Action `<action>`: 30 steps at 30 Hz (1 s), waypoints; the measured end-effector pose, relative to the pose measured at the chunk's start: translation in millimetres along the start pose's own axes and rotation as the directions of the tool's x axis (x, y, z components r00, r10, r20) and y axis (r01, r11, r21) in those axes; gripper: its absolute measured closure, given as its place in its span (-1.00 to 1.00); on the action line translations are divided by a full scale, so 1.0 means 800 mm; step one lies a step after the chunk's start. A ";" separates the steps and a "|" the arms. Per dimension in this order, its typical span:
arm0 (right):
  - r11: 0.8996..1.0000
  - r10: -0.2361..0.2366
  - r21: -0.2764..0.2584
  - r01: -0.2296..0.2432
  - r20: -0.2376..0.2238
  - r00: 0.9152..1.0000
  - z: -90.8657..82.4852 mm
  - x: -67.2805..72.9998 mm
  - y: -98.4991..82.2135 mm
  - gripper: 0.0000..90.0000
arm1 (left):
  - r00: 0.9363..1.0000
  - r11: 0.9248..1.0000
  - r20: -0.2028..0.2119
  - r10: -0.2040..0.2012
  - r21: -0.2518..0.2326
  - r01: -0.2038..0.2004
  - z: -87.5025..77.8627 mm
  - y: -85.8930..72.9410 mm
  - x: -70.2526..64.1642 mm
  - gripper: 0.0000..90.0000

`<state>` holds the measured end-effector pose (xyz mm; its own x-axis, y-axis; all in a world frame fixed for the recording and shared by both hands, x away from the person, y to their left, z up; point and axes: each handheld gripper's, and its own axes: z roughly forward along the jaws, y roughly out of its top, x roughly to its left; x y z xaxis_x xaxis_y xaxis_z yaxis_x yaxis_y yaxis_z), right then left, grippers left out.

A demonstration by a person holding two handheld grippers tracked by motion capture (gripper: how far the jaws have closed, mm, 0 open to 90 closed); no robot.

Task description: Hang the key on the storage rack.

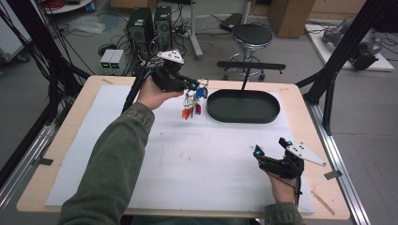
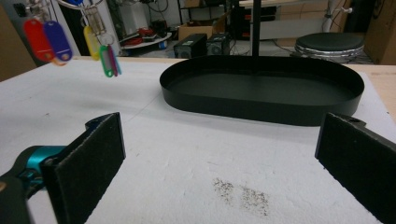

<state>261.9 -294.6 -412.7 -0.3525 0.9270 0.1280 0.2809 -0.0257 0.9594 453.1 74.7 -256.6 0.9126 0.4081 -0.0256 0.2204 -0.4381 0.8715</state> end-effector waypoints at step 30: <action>1.000 0.004 0.007 -0.004 0.003 1.000 -0.003 -0.003 -0.003 -0.99 | 1.000 0.999 0.005 0.024 -0.048 -0.024 0.097 0.041 0.025 0.87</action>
<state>259.6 -297.6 -414.5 -0.3485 0.9280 0.1314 0.2887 -0.0271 0.9570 505.0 6.0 -266.6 0.9193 0.3936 -0.0066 0.1817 -0.4093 0.8941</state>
